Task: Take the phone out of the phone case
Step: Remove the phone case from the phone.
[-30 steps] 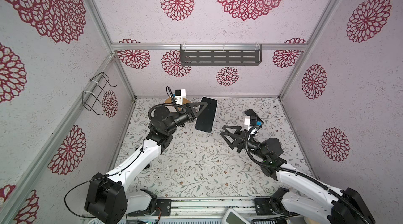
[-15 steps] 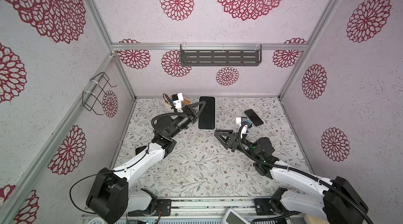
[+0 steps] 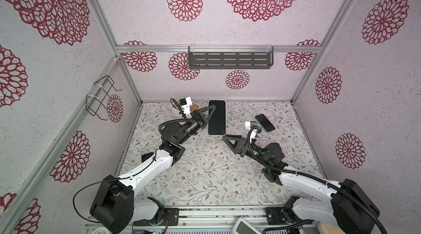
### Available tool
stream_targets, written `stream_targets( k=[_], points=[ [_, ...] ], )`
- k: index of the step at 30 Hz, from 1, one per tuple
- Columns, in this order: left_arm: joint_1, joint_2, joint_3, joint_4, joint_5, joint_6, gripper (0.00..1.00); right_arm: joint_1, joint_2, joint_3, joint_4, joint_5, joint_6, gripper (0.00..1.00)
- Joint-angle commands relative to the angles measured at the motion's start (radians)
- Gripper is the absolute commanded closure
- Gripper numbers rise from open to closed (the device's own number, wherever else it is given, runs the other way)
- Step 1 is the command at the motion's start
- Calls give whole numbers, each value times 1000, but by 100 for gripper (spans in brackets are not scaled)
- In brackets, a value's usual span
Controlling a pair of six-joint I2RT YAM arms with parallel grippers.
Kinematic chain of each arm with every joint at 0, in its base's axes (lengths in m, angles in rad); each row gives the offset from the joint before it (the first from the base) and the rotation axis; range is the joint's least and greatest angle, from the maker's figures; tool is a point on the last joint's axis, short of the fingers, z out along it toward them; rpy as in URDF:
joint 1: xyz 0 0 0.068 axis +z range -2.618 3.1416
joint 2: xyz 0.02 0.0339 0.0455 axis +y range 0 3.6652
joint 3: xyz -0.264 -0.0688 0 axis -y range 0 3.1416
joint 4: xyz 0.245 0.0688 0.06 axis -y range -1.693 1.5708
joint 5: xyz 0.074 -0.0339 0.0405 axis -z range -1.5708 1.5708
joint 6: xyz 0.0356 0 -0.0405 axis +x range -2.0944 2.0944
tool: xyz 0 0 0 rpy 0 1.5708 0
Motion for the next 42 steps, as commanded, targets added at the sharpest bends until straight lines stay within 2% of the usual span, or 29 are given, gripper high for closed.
stream_targets(
  k=[1, 26, 42],
  points=[
    [-7, -9, 0, 65, -15, 4, 100, 5, -1, 38, 103, -19, 30, 37],
    [-42, 13, -12, 131, 11, 20, 100, -7, 39, 51, 126, 16, 51, 38],
    [-78, 8, -9, 153, 23, 28, 100, -49, 84, 47, 165, 23, 118, 47]
  ],
)
